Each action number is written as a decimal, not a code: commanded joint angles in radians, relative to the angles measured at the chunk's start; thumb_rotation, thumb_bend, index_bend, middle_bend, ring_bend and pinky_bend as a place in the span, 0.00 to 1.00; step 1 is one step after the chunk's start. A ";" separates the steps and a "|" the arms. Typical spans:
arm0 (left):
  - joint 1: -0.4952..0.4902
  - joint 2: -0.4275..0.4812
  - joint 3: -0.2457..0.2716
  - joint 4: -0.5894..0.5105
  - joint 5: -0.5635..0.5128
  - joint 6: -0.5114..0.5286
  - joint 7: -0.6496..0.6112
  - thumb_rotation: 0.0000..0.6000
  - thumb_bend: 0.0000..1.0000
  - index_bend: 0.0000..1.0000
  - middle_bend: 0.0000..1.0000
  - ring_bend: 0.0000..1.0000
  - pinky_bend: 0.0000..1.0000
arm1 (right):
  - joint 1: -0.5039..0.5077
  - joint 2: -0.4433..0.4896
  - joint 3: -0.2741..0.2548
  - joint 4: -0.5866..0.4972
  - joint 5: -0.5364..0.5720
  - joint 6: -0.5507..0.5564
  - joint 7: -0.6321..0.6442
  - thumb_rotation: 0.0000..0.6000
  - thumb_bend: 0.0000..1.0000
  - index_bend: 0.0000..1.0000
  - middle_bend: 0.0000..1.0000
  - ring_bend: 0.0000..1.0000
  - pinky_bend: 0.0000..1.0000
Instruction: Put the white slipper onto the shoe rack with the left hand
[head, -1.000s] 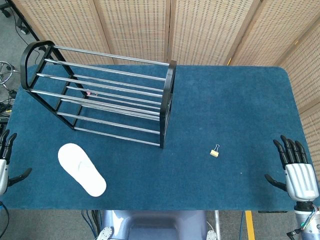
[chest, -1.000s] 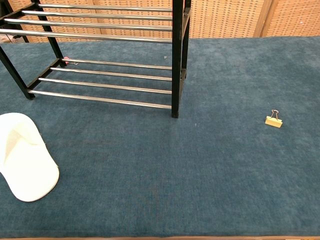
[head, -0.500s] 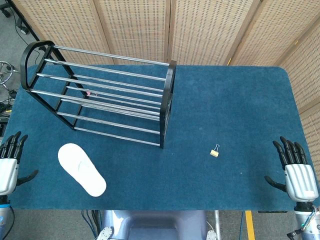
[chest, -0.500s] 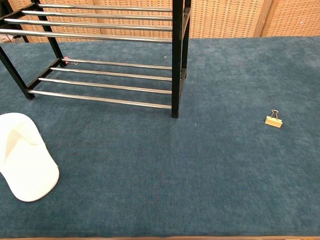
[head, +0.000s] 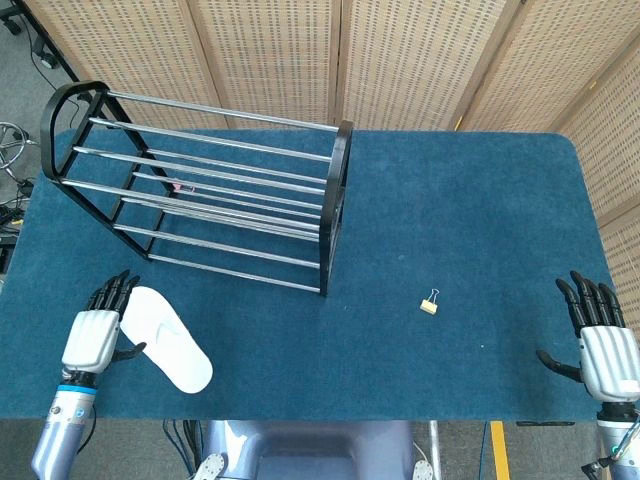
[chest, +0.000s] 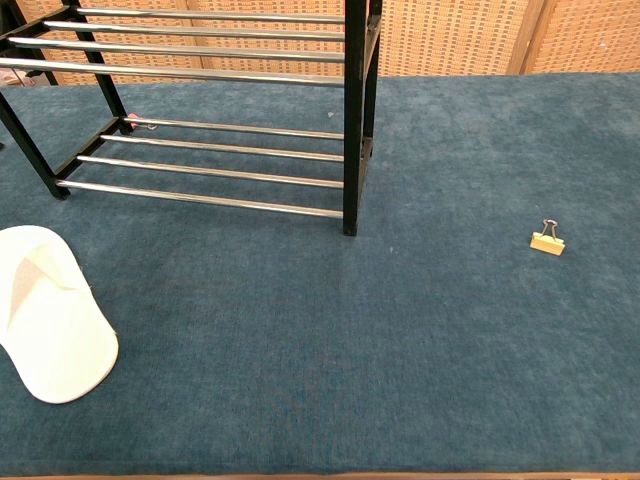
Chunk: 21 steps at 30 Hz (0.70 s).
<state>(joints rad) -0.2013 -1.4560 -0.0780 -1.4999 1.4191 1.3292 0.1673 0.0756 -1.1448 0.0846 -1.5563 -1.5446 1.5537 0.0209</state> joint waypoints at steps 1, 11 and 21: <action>-0.014 -0.022 -0.008 0.003 -0.017 -0.018 0.007 1.00 0.03 0.02 0.00 0.00 0.13 | 0.000 0.000 0.000 0.000 0.000 -0.001 0.000 1.00 0.00 0.00 0.00 0.00 0.00; -0.037 -0.116 -0.027 0.040 -0.051 -0.018 0.040 1.00 0.04 0.05 0.00 0.00 0.13 | 0.004 0.002 -0.005 -0.001 0.000 -0.015 -0.001 1.00 0.00 0.00 0.00 0.00 0.00; -0.034 -0.175 -0.041 0.110 -0.077 0.018 0.060 1.00 0.04 0.09 0.00 0.00 0.13 | 0.006 0.003 -0.006 -0.001 0.000 -0.021 0.003 1.00 0.00 0.00 0.00 0.00 0.00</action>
<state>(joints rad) -0.2361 -1.6300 -0.1190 -1.3919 1.3437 1.3459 0.2291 0.0820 -1.1418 0.0784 -1.5574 -1.5443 1.5325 0.0239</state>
